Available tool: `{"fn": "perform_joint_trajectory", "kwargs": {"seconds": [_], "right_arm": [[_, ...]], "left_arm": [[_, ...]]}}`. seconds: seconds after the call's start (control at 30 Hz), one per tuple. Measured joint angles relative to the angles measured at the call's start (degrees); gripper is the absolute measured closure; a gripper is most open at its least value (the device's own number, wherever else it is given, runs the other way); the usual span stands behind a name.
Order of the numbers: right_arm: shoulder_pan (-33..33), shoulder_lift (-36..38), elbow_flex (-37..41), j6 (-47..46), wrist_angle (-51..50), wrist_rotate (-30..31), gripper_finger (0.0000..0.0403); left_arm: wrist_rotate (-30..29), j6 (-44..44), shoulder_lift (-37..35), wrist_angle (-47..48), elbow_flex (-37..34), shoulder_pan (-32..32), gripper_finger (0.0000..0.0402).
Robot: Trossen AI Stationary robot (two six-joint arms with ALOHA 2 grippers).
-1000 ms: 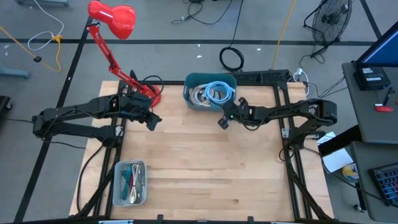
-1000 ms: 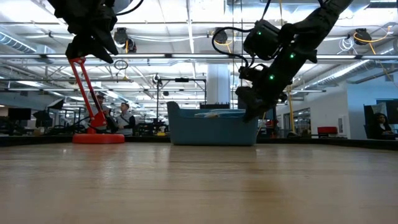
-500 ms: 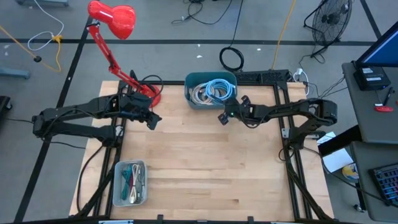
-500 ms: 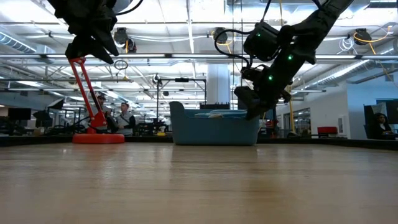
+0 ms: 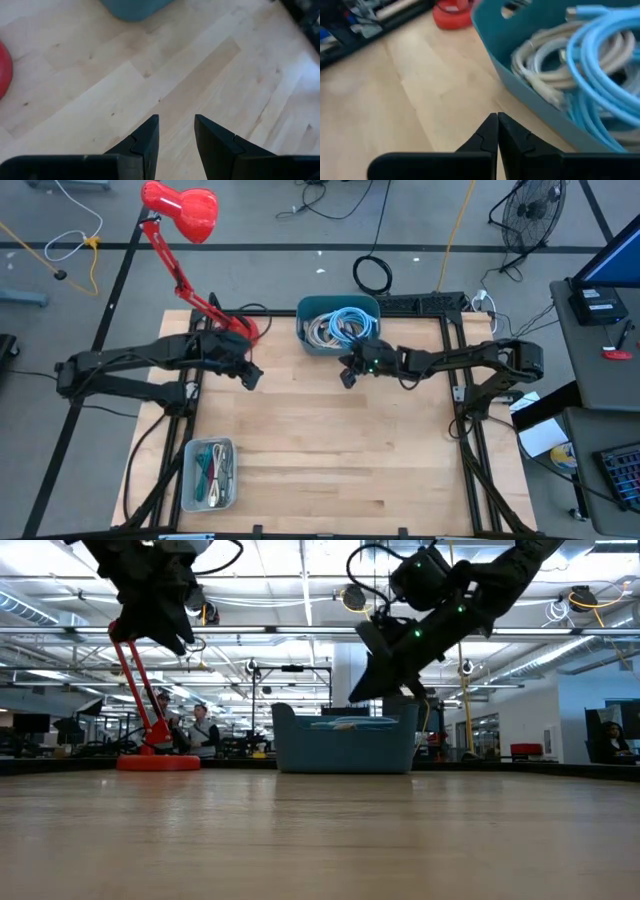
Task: Pick & Place USB Port
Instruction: Return to Home Position
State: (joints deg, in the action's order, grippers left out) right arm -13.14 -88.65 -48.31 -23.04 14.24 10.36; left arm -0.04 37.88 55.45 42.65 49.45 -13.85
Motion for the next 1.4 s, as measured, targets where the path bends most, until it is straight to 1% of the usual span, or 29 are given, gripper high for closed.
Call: {"fn": "perform_joint_trajectory", "kwargs": {"seconds": [0.07, 0.2, 0.27, 0.33, 0.43, 0.47, 0.5, 0.6, 0.7, 0.73, 0.83, 0.97, 1.07, 1.23, 1.4], "right_arm": [[0.61, -0.01, -1.39, -0.24, 0.21, -2.33, 0.0403], [2.72, 0.01, -4.98, 1.42, 0.10, -10.87, 0.0403], [3.88, 0.25, -6.39, 1.93, -1.12, -12.11, 0.0403], [4.77, 1.69, -7.03, 2.05, -2.52, -12.01, 0.0403], [5.35, 3.72, -7.76, 2.07, -2.39, -11.82, 0.0403], [5.39, 4.63, -7.64, 2.07, -3.56, -11.69, 0.0403], [5.39, 5.36, -7.57, 2.07, -3.95, -11.43, 0.0403], [5.38, 7.79, -7.57, 2.63, -4.99, -8.78, 0.0403], [5.27, 9.93, -7.57, 3.49, -5.40, -7.04, 0.0403], [5.24, 10.46, -7.57, 3.94, -5.71, -6.68, 0.0403], [5.26, 11.88, -7.57, 4.23, -6.55, -5.22, 0.0403], [5.26, 12.87, -7.55, 4.28, -7.82, -4.14, 0.0403], [5.26, 12.88, -7.57, 4.27, -8.44, -3.99, 0.0403], [5.24, 12.88, -7.57, 4.27, -8.90, -3.83, 0.0403], [5.05, 12.88, -7.57, 4.72, -8.51, -1.07, 0.0403]], "left_arm": [[1.83, 0.12, 1.21, 0.28, 0.00, 0.00, 0.0275], [13.41, -2.34, 3.88, 4.00, -0.20, 0.68, 0.0275], [17.19, -0.73, 4.69, 3.44, -1.37, 2.88, 0.0281], [18.57, 1.97, 5.64, 2.21, -2.76, 6.50, 0.0302], [20.57, 5.53, 6.79, 1.99, -5.27, 13.17, 0.0361], [20.75, 6.97, 7.14, 1.97, -6.13, 15.71, 0.0381], [20.49, 8.45, 7.36, 1.19, -7.05, 18.13, 0.0390], [18.08, 12.36, 7.62, -3.05, -9.85, 24.39, 0.0393], [14.66, 15.38, 7.98, -6.53, -12.15, 27.98, 0.0399], [14.40, 16.41, 7.97, -7.57, -12.88, 28.77, 0.0398], [15.03, 20.29, 8.56, -11.46, -15.01, 31.31, 0.0400], [16.81, 24.47, 8.45, -19.85, -16.75, 37.42, 0.0400], [17.13, 24.67, 8.45, -20.16, -17.00, 41.51, 0.0400], [18.85, 24.62, 8.45, -18.72, -16.98, 44.39, 0.0401], [18.95, 24.72, 8.43, -18.55, -16.98, 45.11, 0.0401]]}}
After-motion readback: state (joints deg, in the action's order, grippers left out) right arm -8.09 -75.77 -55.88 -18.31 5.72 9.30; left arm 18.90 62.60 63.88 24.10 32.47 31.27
